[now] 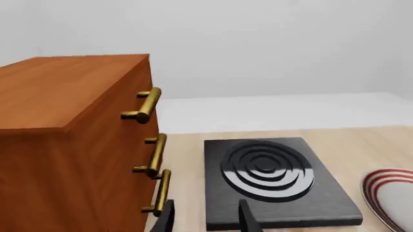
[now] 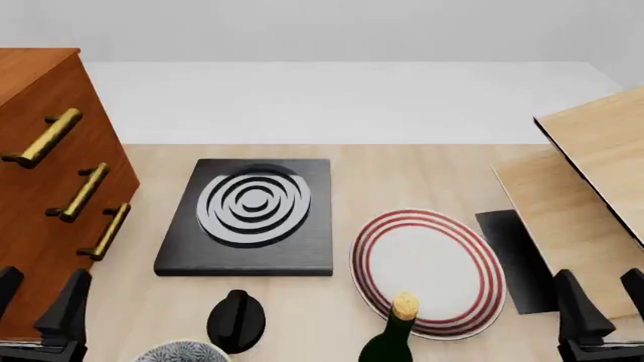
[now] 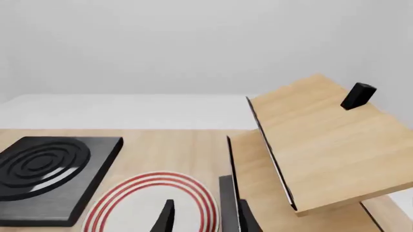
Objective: Pick up the akita bowl and put it on the plate.
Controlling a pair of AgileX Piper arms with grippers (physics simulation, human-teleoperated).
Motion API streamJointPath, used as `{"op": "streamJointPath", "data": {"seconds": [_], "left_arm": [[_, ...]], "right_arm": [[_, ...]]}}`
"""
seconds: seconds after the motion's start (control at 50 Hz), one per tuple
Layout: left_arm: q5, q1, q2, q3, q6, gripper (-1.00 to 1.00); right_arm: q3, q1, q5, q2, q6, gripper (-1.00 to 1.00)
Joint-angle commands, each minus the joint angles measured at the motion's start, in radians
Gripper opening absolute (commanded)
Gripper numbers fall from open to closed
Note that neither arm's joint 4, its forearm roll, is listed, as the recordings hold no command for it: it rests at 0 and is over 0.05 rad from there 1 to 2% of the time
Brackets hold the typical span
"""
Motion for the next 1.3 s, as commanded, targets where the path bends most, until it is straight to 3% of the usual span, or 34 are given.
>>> {"op": "streamJointPath", "data": {"seconds": [0.02,0.14,0.3,0.44,0.62,0.64,0.7,0.76,0.9,1.08,1.3], "left_arm": [[-0.015,0.025,-0.014,0.024,-0.030,1.00],[-0.018,0.026,-0.010,0.024,-0.031,1.00],[-0.021,0.026,-0.001,0.024,-0.037,1.00],[-0.023,0.026,0.002,0.024,-0.038,1.00],[-0.024,0.026,0.005,0.024,-0.039,1.00],[-0.026,0.026,0.004,0.025,-0.039,1.00],[-0.027,0.026,0.006,0.025,-0.039,1.00],[-0.026,0.026,0.006,0.024,-0.039,1.00],[-0.029,0.026,0.010,0.024,-0.039,1.00],[-0.029,0.026,0.008,0.025,-0.039,1.00],[-0.026,0.026,0.006,0.025,-0.039,1.00]], "right_arm": [[0.016,-0.007,-0.030,-0.010,-0.014,1.00],[-0.018,0.002,-0.019,0.027,-0.025,1.00],[-0.098,0.051,0.008,0.118,-0.086,1.00],[-0.202,0.152,0.090,0.174,-0.106,1.00],[-0.356,0.237,0.225,0.225,-0.182,1.00],[-0.386,0.260,0.249,0.240,-0.165,1.00],[-0.439,0.300,0.292,0.253,-0.220,1.00],[-0.494,0.323,0.333,0.269,-0.204,1.00],[-0.613,0.408,0.407,0.347,-0.257,1.00],[-0.751,0.511,0.479,0.471,-0.268,1.00],[-0.851,0.629,0.537,0.609,-0.283,1.00]]}}
